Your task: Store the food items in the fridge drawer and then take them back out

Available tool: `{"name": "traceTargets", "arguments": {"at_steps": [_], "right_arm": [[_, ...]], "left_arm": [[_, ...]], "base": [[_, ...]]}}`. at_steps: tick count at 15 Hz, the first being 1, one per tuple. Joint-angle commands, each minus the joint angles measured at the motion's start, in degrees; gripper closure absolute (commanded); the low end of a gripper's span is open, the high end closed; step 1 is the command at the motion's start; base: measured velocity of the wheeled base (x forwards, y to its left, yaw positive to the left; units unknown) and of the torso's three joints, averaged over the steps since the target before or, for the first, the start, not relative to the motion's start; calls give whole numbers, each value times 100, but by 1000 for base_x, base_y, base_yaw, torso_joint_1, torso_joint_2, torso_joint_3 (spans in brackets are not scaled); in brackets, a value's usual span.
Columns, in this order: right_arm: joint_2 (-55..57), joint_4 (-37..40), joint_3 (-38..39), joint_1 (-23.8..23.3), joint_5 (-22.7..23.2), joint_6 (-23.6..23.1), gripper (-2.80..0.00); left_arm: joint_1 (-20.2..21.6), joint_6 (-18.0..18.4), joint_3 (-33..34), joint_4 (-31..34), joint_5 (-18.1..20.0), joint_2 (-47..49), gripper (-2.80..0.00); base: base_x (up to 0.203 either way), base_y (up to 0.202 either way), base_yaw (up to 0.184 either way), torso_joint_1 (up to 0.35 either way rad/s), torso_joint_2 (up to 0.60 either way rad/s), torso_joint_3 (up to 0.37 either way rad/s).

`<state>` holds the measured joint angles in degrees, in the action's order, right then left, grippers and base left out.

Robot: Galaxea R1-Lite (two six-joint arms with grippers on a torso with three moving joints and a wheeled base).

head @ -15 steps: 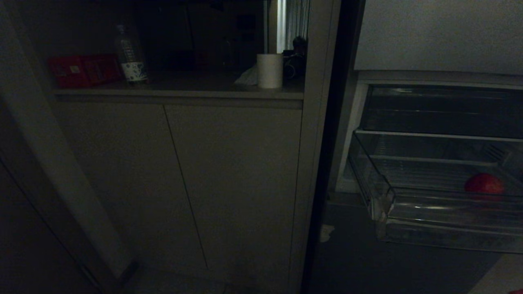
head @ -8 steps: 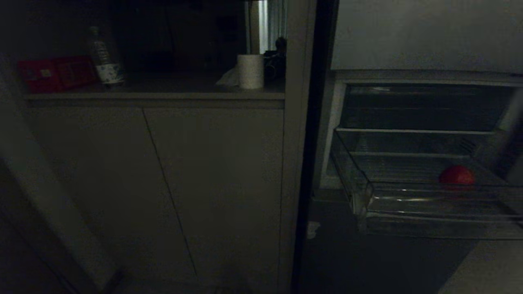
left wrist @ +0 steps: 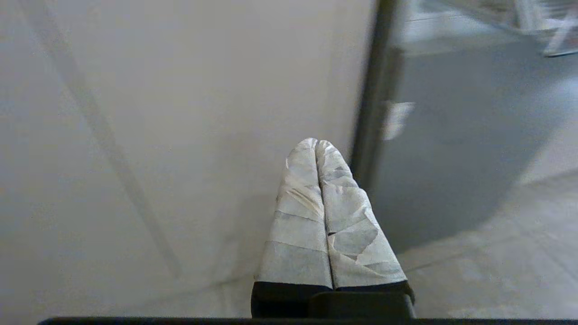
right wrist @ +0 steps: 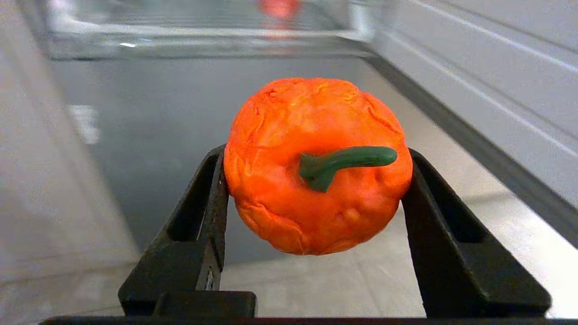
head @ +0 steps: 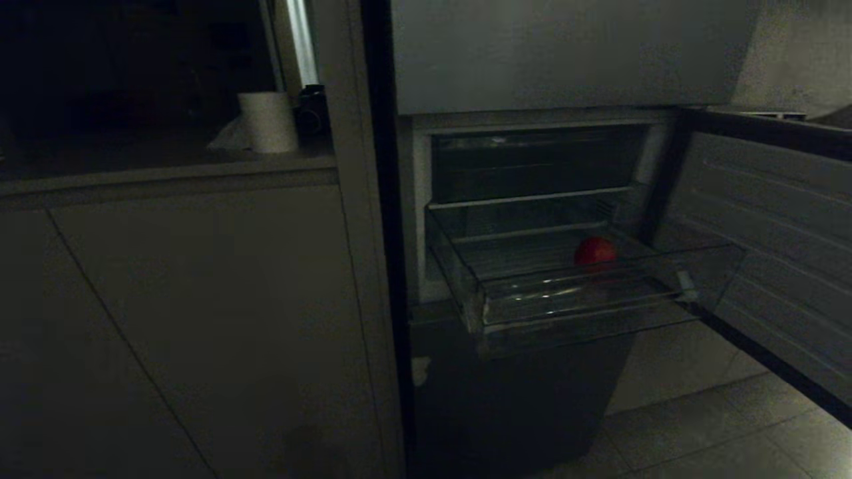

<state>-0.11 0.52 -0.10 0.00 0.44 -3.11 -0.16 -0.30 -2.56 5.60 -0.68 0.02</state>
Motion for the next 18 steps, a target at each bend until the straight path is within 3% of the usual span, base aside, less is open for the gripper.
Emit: {"name": "traceTargets", "arguments": {"at_steps": [1,7,9,11,12,15,16,18], "right_arm": [[2,9,1,0,0,3,0],[216,-255,-23,-22,-108,243,0],[940,-776,-231,-387,-415,400,0],[2370,-1164,-685,-1357,-610,704,0],[2962,-1298,-929,-2104,-551,825,0],[4956,-1607,-1809,-4985,101,1050,0],[5655,-1689,-2178,-5631,338,1094,0],[6831,-1818,-2890,-6332,679,1175,0]], "left_arm": [[-2,-5,1,3,-2,6,0],[-2,-5,1,3,-2,6,0],[-2,-5,1,3,-2,6,0],[-2,-5,1,3,-2,6,0],[-2,-5,1,3,-2,6,0],[-2,-5,1,3,-2,6,0],[-2,-5,1,3,-2,6,0],[-2,-5,1,3,-2,6,0]], "base": [[1,4,-171,2,2,-1],[-1,7,-151,1,2,3],[0,0,0,0,0,0],[0,0,0,0,0,0],[0,0,0,0,0,0],[0,0,0,0,0,0],[0,0,0,0,0,0],[0,0,0,0,0,0]]}}
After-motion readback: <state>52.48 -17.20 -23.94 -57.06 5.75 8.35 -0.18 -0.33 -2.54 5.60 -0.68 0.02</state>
